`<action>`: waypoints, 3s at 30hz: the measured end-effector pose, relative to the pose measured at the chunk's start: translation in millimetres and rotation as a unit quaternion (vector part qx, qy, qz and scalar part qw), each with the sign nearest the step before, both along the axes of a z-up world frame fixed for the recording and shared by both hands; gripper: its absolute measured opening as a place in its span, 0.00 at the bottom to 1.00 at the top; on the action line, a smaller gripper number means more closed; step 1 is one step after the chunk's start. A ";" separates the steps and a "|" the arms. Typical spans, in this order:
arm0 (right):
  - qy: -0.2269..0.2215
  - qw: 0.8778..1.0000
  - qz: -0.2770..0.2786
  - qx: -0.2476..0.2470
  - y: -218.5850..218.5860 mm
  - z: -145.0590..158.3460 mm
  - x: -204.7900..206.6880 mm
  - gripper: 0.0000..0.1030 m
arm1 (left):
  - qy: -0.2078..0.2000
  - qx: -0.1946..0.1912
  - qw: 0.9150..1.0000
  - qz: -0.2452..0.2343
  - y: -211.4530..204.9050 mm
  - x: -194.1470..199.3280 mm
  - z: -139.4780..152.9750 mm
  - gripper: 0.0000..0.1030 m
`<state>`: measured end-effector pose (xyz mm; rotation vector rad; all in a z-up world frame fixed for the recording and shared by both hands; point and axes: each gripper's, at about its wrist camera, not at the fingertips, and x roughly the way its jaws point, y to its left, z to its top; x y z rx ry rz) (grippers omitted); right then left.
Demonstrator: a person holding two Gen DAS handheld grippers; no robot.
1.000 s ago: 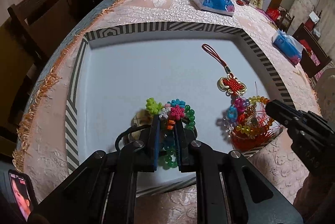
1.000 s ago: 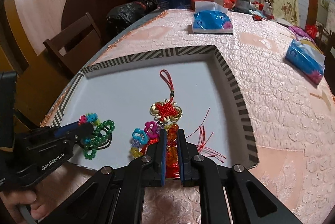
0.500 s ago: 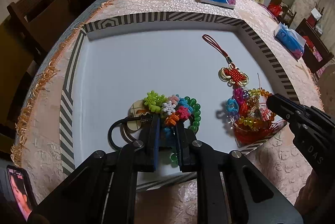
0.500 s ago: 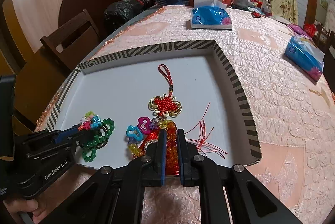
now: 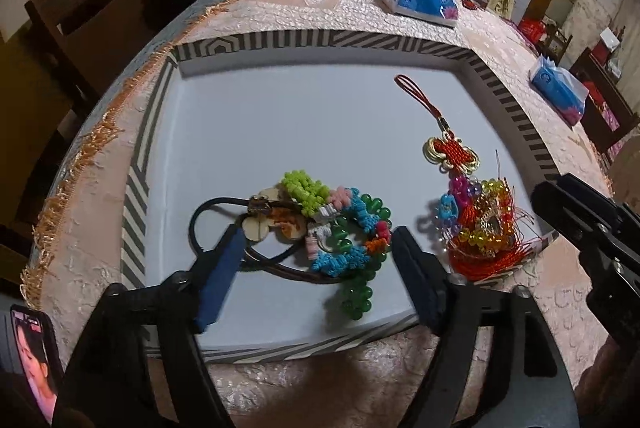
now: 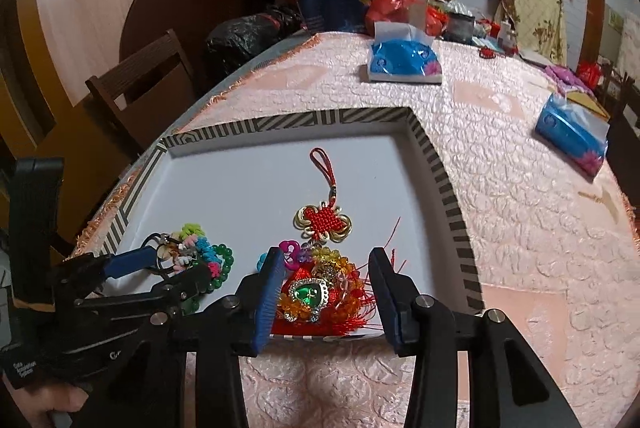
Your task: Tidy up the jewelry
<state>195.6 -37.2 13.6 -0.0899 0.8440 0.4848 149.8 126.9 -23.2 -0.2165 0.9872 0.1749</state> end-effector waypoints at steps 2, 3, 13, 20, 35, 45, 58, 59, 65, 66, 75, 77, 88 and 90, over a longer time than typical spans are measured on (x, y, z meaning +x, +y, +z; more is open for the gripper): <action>-0.005 1.000 -0.005 -0.002 -3.1 2.2 -3.0 0.41 | -0.002 0.000 1.000 -0.002 1.0 -0.9 0.5 0.78; -0.008 1.000 -0.008 -0.004 -4.5 3.1 -4.6 0.41 | 0.002 0.003 1.000 -0.003 0.9 -0.9 -0.2 0.78; -0.010 1.000 -0.023 -0.017 -24.8 6.2 -32.2 0.41 | -0.003 0.063 0.998 0.019 -6.1 -25.5 9.3 0.96; -0.014 1.000 -0.003 -0.012 -34.5 20.4 -71.6 0.41 | -0.044 0.082 0.995 0.027 -23.0 -72.1 34.8 0.96; -0.018 0.999 0.003 -0.029 -48.2 24.5 -128.2 0.53 | -0.035 0.021 0.999 -0.013 -42.6 -113.9 29.1 0.96; 0.003 1.000 -0.010 -0.016 -55.5 21.2 -116.3 0.53 | -0.011 -0.010 1.000 -0.005 -35.2 -107.4 17.6 0.96; 0.006 1.000 -0.003 -0.017 -48.5 21.8 -107.6 0.53 | -0.003 -0.018 1.000 0.006 -29.4 -101.0 12.7 0.96; 0.005 1.000 -0.002 -0.017 -47.8 22.6 -107.3 0.53 | -0.003 -0.017 1.000 0.006 -29.6 -100.8 12.8 0.96; 0.007 1.000 -0.001 -0.018 -46.4 23.3 -107.5 0.53 | -0.005 -0.015 1.000 0.007 -28.5 -101.5 13.6 0.96; 0.007 1.000 -0.001 -0.018 -46.5 23.2 -107.6 0.53 | -0.006 -0.014 1.000 0.007 -28.3 -101.7 13.9 0.96; 0.009 1.000 -0.005 -0.024 -47.2 22.9 -107.6 0.53 | -0.008 -0.013 1.000 0.004 -29.9 -102.9 15.3 0.96; 0.007 1.000 -0.005 -0.024 -46.7 24.3 -107.7 0.53 | -0.009 -0.013 1.000 0.004 -29.7 -102.7 15.4 0.96; 0.005 1.000 -0.003 -0.024 -44.4 27.0 -108.2 0.53 | -0.011 -0.014 1.000 0.007 -28.2 -103.1 17.3 0.96; 0.005 1.000 -0.003 -0.025 -43.5 26.5 -108.3 0.53 | -0.010 -0.013 1.000 0.007 -28.0 -103.0 17.2 0.96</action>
